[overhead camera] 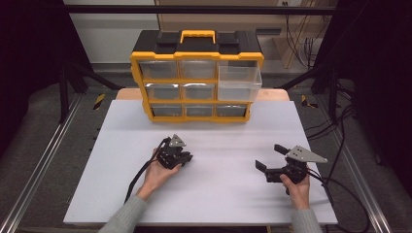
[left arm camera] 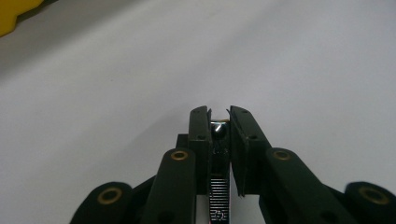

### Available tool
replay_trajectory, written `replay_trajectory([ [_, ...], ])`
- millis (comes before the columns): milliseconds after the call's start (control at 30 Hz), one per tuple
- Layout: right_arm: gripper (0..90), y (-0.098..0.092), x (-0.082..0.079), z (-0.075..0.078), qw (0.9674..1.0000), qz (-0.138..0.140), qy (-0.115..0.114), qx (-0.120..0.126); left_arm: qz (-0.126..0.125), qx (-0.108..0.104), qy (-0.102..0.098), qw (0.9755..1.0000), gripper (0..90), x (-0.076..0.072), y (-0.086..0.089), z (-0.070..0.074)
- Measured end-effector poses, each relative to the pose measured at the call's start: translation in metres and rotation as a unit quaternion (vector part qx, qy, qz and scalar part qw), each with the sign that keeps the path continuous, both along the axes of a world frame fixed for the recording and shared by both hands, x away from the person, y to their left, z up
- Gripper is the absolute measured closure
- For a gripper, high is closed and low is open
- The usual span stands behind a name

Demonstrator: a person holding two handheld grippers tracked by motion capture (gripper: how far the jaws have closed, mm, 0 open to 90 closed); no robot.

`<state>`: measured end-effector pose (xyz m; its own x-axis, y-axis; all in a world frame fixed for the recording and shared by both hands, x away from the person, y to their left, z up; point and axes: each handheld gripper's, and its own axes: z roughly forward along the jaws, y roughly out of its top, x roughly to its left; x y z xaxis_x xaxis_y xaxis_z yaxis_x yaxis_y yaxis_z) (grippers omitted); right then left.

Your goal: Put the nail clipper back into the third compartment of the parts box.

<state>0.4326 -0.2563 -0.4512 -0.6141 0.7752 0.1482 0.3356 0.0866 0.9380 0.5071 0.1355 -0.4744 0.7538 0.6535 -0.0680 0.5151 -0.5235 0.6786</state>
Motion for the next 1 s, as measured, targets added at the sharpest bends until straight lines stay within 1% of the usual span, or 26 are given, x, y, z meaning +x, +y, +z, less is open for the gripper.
replay_trajectory([
  [367, 0.4, 0.000, 0.000, 0.000, 1.0000, 0.001, 0.001, 0.001, 0.004, -0.015, -0.001, 0.9999, 79.0, -0.003, 0.002, 0.009],
  [900, 0.4, 0.000, 0.000, 0.000, 1.0000, 0.001, 0.001, 0.001, 0.004, -0.028, -0.013, 0.9995, 79.0, -0.011, 0.004, 0.027],
  [1000, 0.4, 0.000, 0.000, 0.000, 1.0000, 0.001, 0.001, 0.001, 0.004, -0.035, -0.014, 0.9993, 79.0, -0.013, 0.004, 0.031],
])
